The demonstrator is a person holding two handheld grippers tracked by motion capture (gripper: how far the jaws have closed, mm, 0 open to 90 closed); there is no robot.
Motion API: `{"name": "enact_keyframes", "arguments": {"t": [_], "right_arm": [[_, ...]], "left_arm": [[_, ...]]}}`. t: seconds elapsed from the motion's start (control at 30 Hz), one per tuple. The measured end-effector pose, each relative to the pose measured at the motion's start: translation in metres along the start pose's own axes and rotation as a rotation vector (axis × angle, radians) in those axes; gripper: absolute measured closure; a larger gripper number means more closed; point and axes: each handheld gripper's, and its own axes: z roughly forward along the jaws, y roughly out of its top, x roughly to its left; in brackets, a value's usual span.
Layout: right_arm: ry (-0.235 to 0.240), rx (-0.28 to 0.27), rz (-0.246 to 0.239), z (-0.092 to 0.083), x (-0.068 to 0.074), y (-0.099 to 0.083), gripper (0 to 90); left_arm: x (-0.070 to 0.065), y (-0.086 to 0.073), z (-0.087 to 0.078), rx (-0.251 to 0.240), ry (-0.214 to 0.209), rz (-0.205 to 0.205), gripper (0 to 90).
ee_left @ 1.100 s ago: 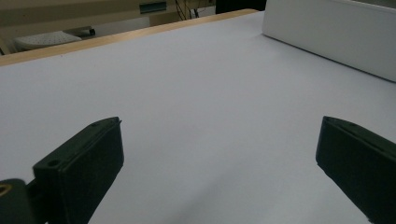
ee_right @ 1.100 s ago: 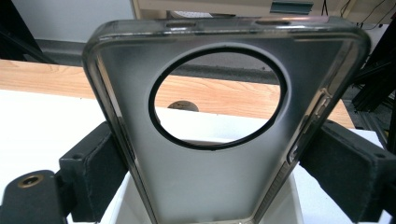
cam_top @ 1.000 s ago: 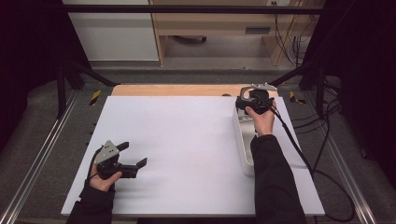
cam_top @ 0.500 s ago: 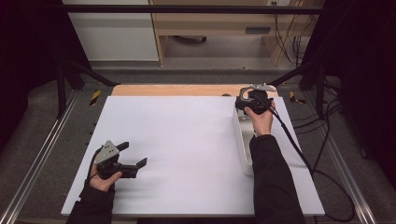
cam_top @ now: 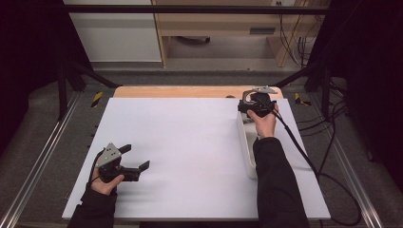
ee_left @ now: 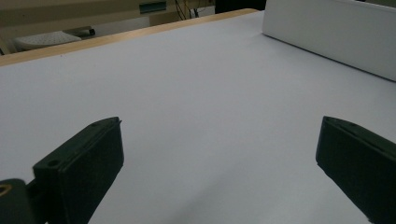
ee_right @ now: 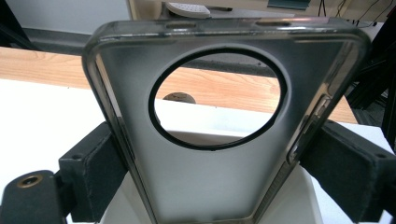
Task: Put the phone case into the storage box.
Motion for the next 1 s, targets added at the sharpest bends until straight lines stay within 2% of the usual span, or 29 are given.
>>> {"name": "enact_keyframes", "arguments": {"t": [0.23, 0.5, 1.0], "right_arm": [[0.004, -0.005, 0.009, 0.000, 0.000, 0.000, 9.8], [0.025, 0.011, 0.014, 0.001, 0.000, 0.000, 2.8], [0.046, -0.042, -0.003, -0.010, -0.006, 0.007, 0.5]], "left_arm": [[0.000, 0.000, 0.000, 0.000, -0.001, 0.000, 0.4], [0.000, 0.000, 0.000, 0.002, -0.002, 0.001, 0.4], [-0.001, 0.000, 0.000, 0.003, -0.004, 0.004, 0.5]]}}
